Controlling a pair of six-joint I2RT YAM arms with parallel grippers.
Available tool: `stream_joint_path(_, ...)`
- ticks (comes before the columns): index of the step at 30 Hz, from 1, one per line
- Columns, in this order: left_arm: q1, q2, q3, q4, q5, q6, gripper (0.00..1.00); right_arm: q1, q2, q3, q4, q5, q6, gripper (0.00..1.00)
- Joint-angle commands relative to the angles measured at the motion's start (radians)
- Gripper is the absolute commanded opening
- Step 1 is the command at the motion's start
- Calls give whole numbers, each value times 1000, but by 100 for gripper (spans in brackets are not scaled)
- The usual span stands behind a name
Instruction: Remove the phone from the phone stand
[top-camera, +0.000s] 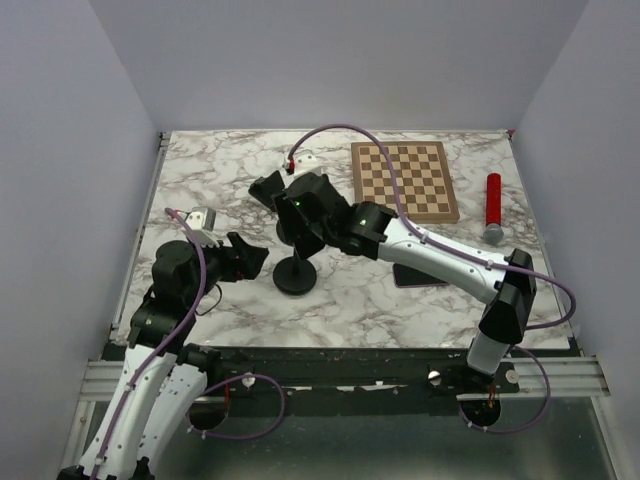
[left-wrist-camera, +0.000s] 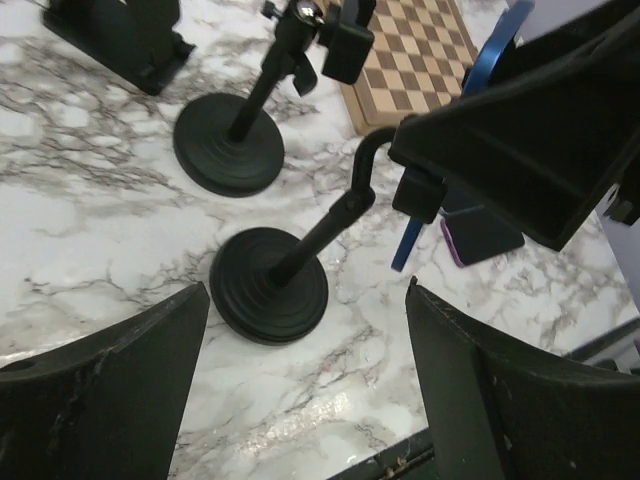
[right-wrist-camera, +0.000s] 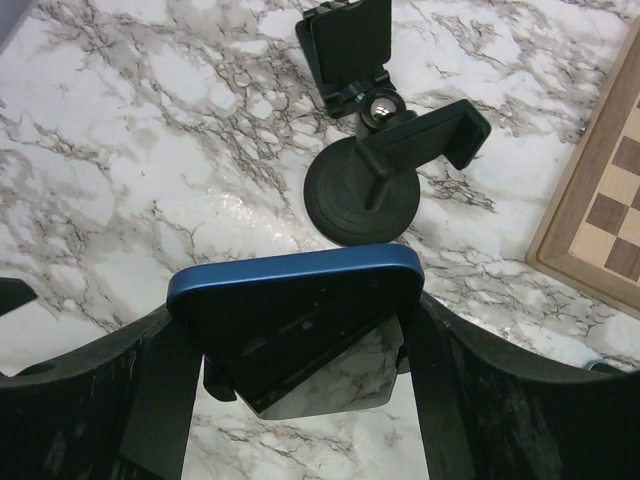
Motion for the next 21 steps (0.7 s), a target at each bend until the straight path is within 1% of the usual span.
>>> stream_joint_path(1, -1, 122, -22, 155, 277, -3, 87, -66, -58, -48, 78, -261, 29, 1)
stream_joint_path(3, -1, 181, -9, 198, 328, 2, 88, -83, -60, -48, 80, -297, 28, 0)
stream_joint_path(4, 0, 212, 7, 208, 340, 7, 91, -89, -58, -47, 80, -316, 28, 1)
stream_joint_path(5, -1, 239, 20, 215, 345, 11, 98, -96, -59, -47, 81, -334, 32, 1)
stream_joint_path(9, -8, 340, 85, 248, 373, 26, 98, -110, -57, -48, 95, -376, 48, 1)
stream_joint_path(10, -15, 362, 97, 253, 373, 29, 96, -112, -56, -48, 98, -380, 52, 1)
stream_joint_path(12, -34, 390, 113, 257, 354, 44, 86, -118, -55, -46, 100, -391, 61, 1)
stream_joint_path(15, -50, 401, 112, 276, 307, 57, 64, -124, -54, -44, 100, -402, 70, 1)
stream_joint_path(16, -58, 404, 113, 280, 299, 63, 60, -124, -53, -44, 100, -405, 73, 0)
stream_joint_path(17, -64, 411, 119, 277, 288, 69, 58, -124, -53, -44, 100, -408, 74, 0)
stream_joint_path(21, -87, 429, 134, 259, 251, 80, 54, -126, -53, -39, 106, -419, 83, 1)
